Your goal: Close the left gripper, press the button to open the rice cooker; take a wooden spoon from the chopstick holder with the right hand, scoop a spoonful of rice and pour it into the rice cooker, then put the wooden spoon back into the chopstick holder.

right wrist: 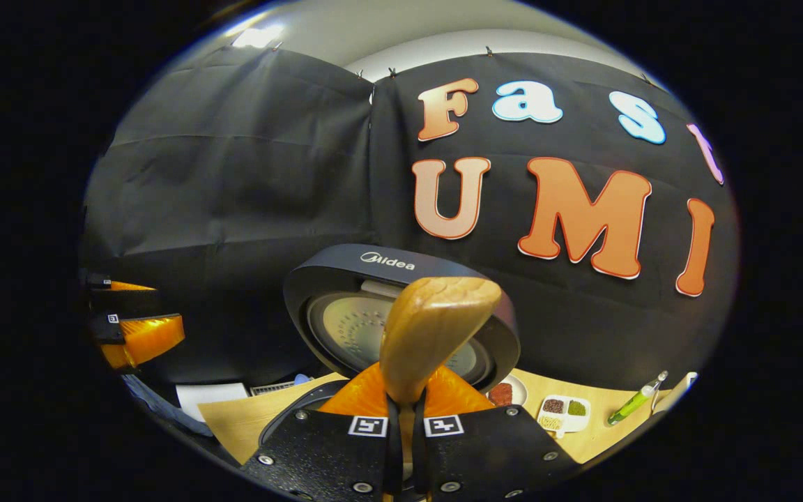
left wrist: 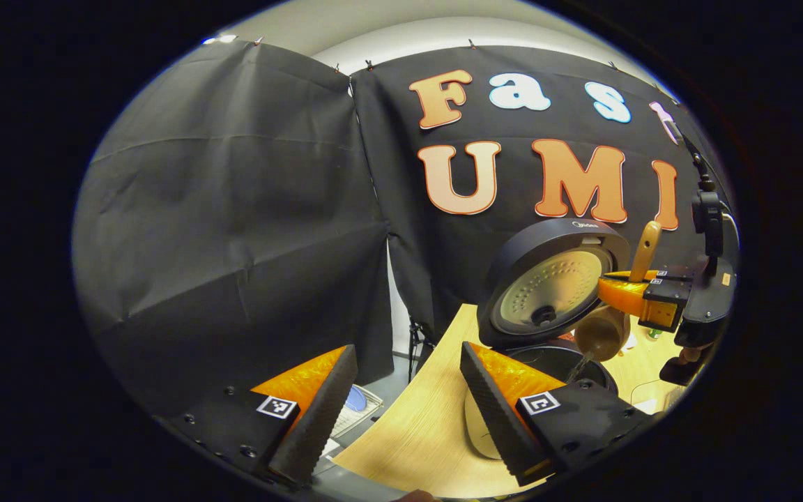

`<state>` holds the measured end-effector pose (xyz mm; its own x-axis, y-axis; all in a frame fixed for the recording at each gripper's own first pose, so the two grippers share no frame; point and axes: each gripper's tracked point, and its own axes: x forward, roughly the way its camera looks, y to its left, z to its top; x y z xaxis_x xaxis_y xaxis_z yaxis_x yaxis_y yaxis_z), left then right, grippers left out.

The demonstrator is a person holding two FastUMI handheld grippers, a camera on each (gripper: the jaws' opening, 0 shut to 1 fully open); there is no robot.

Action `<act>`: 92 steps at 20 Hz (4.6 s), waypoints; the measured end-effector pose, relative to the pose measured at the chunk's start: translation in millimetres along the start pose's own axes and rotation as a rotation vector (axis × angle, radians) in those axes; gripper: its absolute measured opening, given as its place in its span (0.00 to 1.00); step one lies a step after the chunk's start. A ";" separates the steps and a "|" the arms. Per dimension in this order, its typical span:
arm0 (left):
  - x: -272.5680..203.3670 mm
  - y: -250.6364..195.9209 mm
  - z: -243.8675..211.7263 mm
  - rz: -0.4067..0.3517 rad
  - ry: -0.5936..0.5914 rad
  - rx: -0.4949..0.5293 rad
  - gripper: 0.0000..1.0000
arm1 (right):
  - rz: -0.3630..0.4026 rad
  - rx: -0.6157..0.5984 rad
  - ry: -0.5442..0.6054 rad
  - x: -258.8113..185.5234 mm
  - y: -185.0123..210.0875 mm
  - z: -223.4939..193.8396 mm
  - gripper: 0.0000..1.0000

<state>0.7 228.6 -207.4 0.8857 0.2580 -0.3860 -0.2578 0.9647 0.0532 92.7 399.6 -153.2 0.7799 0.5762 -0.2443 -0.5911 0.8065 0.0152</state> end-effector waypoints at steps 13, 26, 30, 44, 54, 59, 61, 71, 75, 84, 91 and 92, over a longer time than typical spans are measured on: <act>-23.1 -27.5 3.7 0.024 -0.022 0.017 1.00 | -0.056 0.282 0.005 -62.0 -75.3 -20.7 0.05; -46.5 -104.0 17.4 -0.039 -0.038 0.052 0.93 | -0.465 0.470 0.092 -225.3 -257.5 -128.5 0.05; -50.3 -127.7 17.1 -0.066 -0.037 0.073 0.94 | -0.573 0.510 0.112 -270.4 -296.2 -155.8 0.05; -59.4 -192.6 30.2 -0.131 -0.032 0.121 0.94 | -0.713 0.610 0.239 -316.7 -328.4 -259.1 0.05; -58.1 -196.8 51.8 -0.140 -0.052 0.110 1.00 | -0.724 0.699 0.294 -312.0 -322.5 -296.9 0.05; -57.7 -208.4 57.9 -0.163 -0.071 0.120 1.00 | -0.725 0.729 0.309 -311.4 -324.0 -306.3 0.07; -57.2 -210.6 63.2 -0.166 -0.082 0.121 1.00 | -0.718 0.771 0.368 -314.9 -318.2 -319.3 0.10; -50.2 -217.2 104.4 -0.190 -0.149 0.101 1.00 | -0.696 0.803 0.403 -331.7 -316.5 -307.6 0.42; -33.4 -208.7 140.9 -0.188 -0.182 0.071 1.00 | -0.733 0.730 0.391 -352.5 -326.9 -287.8 0.72; 49.9 -212.7 161.9 -0.189 -0.023 -0.003 0.93 | -0.816 0.592 0.287 -397.1 -350.9 -223.2 0.78; 91.8 -220.0 132.8 -0.183 0.129 0.038 0.93 | -0.849 0.511 0.226 -410.8 -355.8 -190.0 0.78; 92.0 -219.3 132.7 -0.186 0.136 0.040 0.93 | -0.849 0.506 0.226 -410.8 -355.6 -189.4 0.78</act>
<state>189.9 47.8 -132.4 0.8555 0.0686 -0.5133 -0.0772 0.9970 0.0047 -56.5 -149.0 -241.8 0.8137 -0.2098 -0.5421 0.3378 0.9296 0.1472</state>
